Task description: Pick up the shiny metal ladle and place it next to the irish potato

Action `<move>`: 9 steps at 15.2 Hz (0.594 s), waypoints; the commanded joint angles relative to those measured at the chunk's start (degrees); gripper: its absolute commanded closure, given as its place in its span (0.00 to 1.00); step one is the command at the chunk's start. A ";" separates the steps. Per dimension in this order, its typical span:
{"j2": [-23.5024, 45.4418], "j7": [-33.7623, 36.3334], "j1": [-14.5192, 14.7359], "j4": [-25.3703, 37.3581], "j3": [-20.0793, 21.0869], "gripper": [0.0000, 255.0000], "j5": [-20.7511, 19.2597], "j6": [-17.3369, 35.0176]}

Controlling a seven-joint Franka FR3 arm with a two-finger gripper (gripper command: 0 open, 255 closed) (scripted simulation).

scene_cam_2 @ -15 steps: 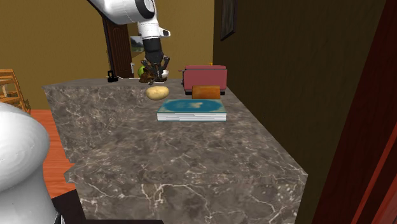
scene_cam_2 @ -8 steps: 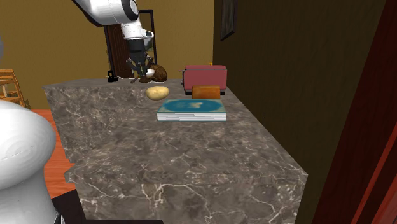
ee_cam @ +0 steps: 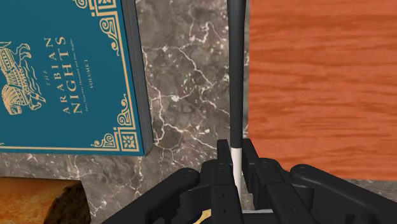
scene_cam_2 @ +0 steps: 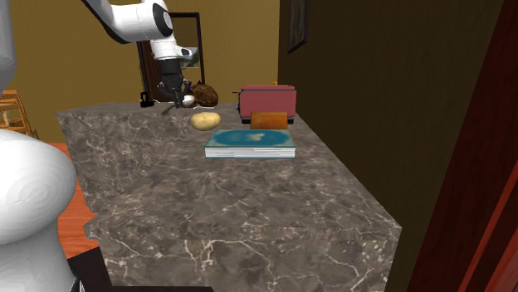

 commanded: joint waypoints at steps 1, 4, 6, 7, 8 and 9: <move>0.18 0.24 -0.02 -1.29 -0.04 1.00 -0.15 1.47; 0.64 0.62 -0.04 -3.00 -0.12 1.00 -0.44 3.59; 1.01 0.88 -0.03 -4.07 -0.17 1.00 -0.66 4.99; 1.21 1.02 -0.03 -4.58 -0.21 1.00 -0.78 5.69; 1.42 1.16 -0.02 -5.08 -0.24 1.00 -0.90 6.38; 1.65 1.31 -0.02 -5.56 -0.27 1.00 -1.04 7.06</move>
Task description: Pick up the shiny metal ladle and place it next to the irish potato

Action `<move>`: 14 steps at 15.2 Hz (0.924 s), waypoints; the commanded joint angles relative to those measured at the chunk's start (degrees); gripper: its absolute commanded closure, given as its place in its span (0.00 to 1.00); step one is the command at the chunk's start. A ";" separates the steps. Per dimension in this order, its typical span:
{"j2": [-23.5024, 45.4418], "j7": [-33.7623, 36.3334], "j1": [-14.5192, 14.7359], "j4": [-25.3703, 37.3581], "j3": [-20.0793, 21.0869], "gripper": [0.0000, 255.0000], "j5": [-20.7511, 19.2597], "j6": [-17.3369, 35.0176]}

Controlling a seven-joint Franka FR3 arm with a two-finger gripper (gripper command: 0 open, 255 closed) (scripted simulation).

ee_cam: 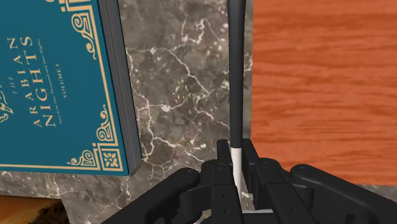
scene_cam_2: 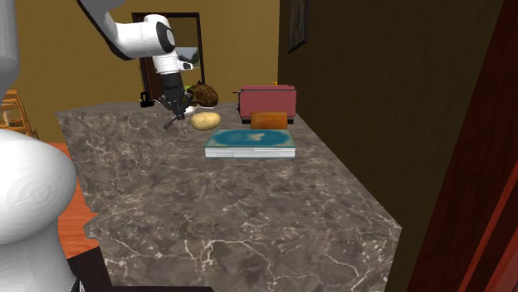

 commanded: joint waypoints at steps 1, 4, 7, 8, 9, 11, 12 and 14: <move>0.50 0.29 0.03 -0.80 -0.06 1.00 -0.27 1.30; 1.27 0.75 0.07 -2.13 -0.18 1.00 -0.71 3.32; 2.14 1.24 0.13 -3.33 -0.32 1.00 -1.21 5.31; 2.45 1.41 0.16 -3.71 -0.38 1.00 -1.38 5.97; 2.77 1.59 0.19 -4.07 -0.43 1.00 -1.56 6.62; 3.44 1.95 0.25 -4.75 -0.55 1.00 -1.94 7.92; 3.79 2.13 0.28 -5.07 -0.62 1.00 -2.14 8.56; 4.52 2.51 0.36 -5.67 -0.75 1.00 -2.55 9.83</move>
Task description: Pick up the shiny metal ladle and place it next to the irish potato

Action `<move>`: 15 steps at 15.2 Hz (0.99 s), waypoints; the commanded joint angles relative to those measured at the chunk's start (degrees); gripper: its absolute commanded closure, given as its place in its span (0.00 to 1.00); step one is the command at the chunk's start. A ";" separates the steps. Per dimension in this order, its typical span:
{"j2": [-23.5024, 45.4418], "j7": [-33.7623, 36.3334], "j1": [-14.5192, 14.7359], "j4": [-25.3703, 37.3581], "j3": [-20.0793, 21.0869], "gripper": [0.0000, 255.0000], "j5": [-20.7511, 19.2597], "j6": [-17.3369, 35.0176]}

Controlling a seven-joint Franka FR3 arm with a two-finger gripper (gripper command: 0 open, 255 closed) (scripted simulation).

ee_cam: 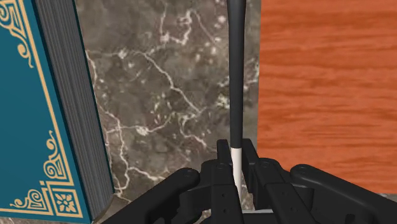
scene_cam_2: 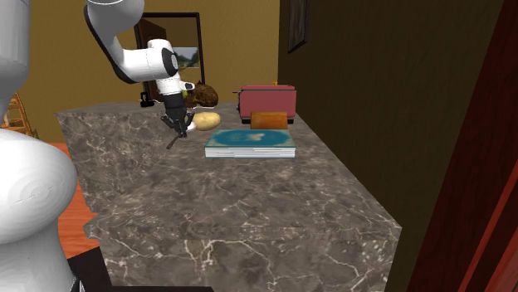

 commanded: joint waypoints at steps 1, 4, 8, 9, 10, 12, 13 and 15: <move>0.79 0.27 0.04 -0.36 -0.16 1.00 -0.40 1.14; 0.79 0.27 0.04 -0.36 -0.17 1.00 -0.40 1.14; 0.79 0.27 0.04 -0.36 -0.17 1.00 -0.40 1.14; 0.79 0.26 0.04 -0.36 -0.17 0.00 -0.40 1.14; 0.79 0.27 0.04 -0.36 -0.17 0.00 -0.40 1.14; 0.79 0.26 0.04 -0.36 -0.17 0.00 -0.40 1.14; 0.79 0.26 0.04 -0.36 -0.17 0.00 -0.40 1.14; -0.17 -0.06 0.03 0.30 0.07 0.00 0.11 -0.44</move>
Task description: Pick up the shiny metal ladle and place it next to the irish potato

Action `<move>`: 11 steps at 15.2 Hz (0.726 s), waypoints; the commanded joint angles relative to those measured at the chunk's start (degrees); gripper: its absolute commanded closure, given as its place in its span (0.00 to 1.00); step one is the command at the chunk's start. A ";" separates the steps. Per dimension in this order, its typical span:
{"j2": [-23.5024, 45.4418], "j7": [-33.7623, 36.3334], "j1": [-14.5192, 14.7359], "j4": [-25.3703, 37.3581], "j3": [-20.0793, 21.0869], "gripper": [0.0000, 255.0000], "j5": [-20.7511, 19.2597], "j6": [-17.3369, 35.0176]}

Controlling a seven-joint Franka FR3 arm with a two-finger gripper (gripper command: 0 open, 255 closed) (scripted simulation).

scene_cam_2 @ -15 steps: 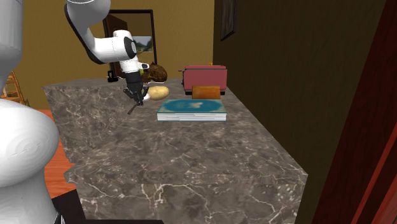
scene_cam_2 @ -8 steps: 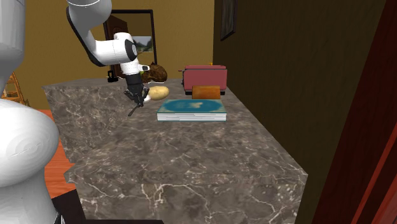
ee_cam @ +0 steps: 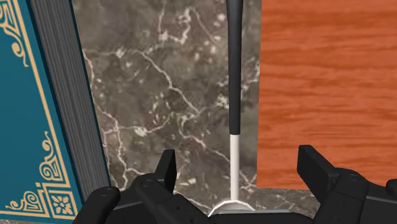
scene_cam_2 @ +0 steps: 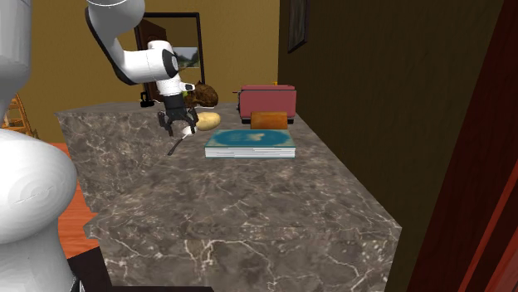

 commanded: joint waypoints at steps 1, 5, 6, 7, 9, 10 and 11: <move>-1.45 -0.51 -0.03 1.06 0.34 0.00 0.77 -2.42; -2.92 -1.01 0.02 2.59 0.67 0.00 1.55 -5.34; -2.91 -1.01 0.02 2.60 0.67 0.00 1.55 -5.34; -2.91 -1.01 0.02 2.60 0.67 0.00 1.55 -5.34; -2.91 -1.01 0.02 2.60 0.67 0.00 1.55 -5.34; -2.91 -1.01 0.02 2.60 0.67 0.00 1.55 -5.34; -2.91 -1.01 0.02 2.60 0.67 0.00 1.55 -5.34</move>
